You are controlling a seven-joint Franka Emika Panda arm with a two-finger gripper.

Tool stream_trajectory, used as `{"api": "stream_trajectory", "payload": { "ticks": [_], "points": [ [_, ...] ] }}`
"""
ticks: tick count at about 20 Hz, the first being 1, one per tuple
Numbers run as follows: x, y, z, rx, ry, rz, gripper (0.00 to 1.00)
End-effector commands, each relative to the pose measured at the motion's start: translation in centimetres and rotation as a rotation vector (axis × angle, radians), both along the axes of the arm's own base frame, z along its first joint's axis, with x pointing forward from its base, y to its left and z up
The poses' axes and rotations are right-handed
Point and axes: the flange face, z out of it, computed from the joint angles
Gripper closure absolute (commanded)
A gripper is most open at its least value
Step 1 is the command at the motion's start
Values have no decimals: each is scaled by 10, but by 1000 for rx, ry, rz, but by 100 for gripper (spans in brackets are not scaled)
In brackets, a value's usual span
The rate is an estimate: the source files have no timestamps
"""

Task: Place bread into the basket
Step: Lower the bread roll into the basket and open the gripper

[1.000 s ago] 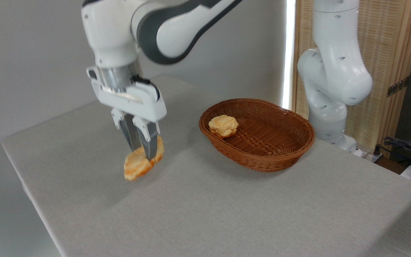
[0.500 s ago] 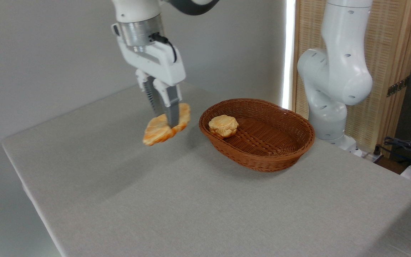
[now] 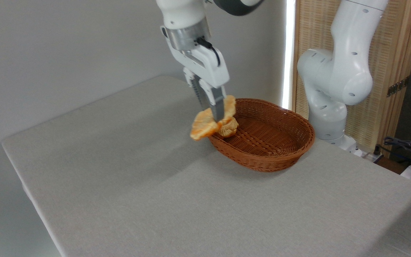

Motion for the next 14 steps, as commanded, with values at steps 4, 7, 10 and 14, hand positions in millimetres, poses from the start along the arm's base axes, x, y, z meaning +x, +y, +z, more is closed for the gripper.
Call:
{"api": "stream_trajectory", "payload": {
  "ticks": [4,7,10,14],
  "points": [
    [-18,38,-30,-36,94,-91,10],
    [-18,42,-37,-46,107,-114,0],
    [-18,40,-44,-52,122,-152,0],
    [-18,40,-44,-57,121,-173,0]
  ]
}}
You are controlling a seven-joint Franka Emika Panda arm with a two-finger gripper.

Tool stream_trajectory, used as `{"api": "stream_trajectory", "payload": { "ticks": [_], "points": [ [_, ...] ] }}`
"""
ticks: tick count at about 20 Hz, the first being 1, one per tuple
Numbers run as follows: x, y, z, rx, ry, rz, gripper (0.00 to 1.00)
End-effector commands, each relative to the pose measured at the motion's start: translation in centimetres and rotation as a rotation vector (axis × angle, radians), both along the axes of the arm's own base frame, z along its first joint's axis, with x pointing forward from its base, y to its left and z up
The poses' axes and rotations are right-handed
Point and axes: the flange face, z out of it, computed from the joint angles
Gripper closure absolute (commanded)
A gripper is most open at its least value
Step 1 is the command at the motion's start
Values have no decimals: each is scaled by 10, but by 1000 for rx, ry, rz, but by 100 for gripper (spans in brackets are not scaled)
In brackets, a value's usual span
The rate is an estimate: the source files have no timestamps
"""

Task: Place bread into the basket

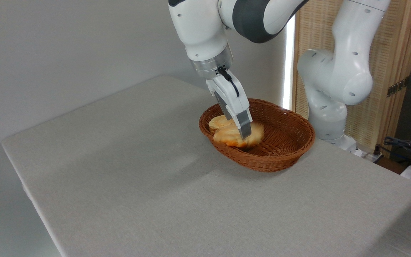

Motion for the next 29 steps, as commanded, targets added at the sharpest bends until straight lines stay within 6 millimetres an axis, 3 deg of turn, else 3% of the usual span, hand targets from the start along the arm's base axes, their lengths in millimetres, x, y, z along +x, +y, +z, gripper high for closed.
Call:
{"api": "stream_trajectory", "payload": {
  "ticks": [1,5,10,15,19,23,29],
  "points": [
    [-2,3,2,5,6,-31,0],
    [0,3,9,2,-14,-27,0],
    [21,2,67,-13,-156,24,0],
    [61,-5,99,9,-296,177,0],
    [109,-18,108,39,-316,292,0],
    [141,-29,105,59,-350,375,0],
    [151,-38,98,59,-374,402,0]
  ]
}}
